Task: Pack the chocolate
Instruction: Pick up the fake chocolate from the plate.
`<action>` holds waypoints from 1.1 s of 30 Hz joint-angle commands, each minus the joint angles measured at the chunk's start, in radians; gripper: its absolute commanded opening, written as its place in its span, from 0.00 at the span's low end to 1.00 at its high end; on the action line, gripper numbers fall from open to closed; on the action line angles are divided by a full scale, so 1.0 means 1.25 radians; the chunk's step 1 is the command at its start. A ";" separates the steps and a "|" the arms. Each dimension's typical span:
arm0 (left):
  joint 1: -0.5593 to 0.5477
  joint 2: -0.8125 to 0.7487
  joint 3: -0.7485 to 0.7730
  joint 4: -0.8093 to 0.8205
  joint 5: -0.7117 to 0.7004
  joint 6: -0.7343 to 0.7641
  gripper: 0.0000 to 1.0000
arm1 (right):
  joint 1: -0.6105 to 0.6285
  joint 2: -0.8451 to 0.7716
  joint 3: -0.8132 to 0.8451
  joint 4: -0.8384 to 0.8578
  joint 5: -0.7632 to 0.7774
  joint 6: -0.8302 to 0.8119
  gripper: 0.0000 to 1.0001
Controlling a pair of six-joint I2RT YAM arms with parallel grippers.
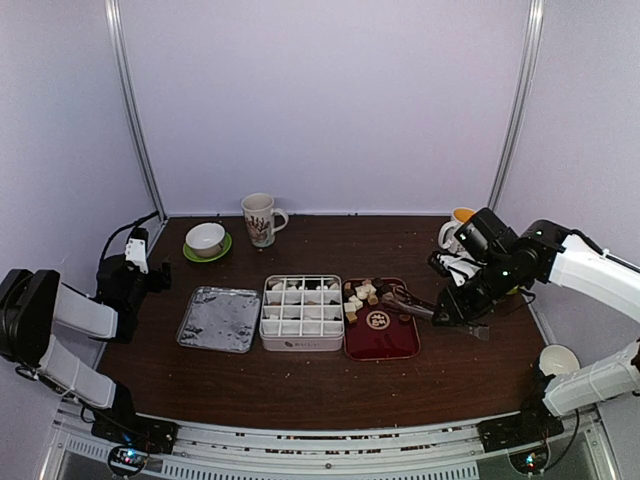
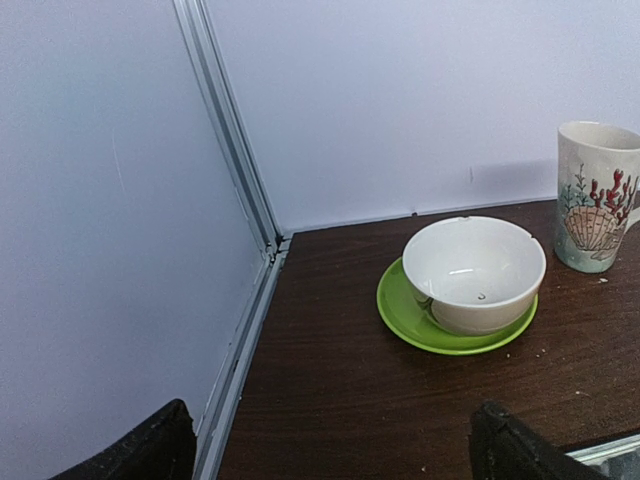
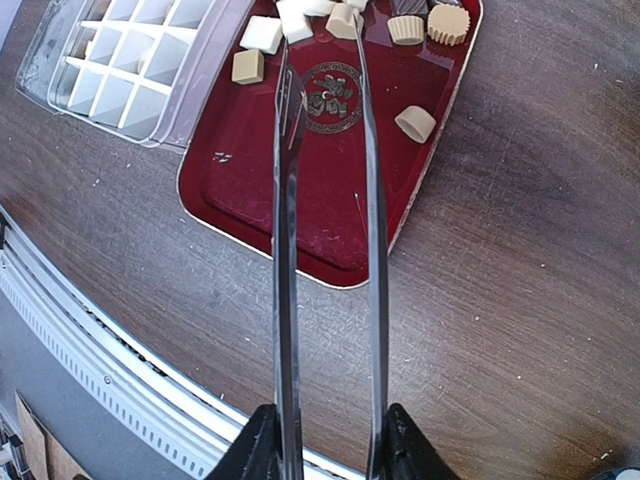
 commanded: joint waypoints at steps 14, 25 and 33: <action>0.006 0.004 0.016 0.025 -0.002 -0.007 0.98 | 0.034 0.018 0.026 0.009 0.020 0.011 0.34; 0.005 0.004 0.017 0.025 -0.002 -0.008 0.98 | 0.046 0.024 0.027 0.009 0.032 0.020 0.33; 0.006 0.004 0.016 0.027 -0.002 -0.007 0.98 | 0.056 0.029 0.011 0.021 0.043 0.059 0.33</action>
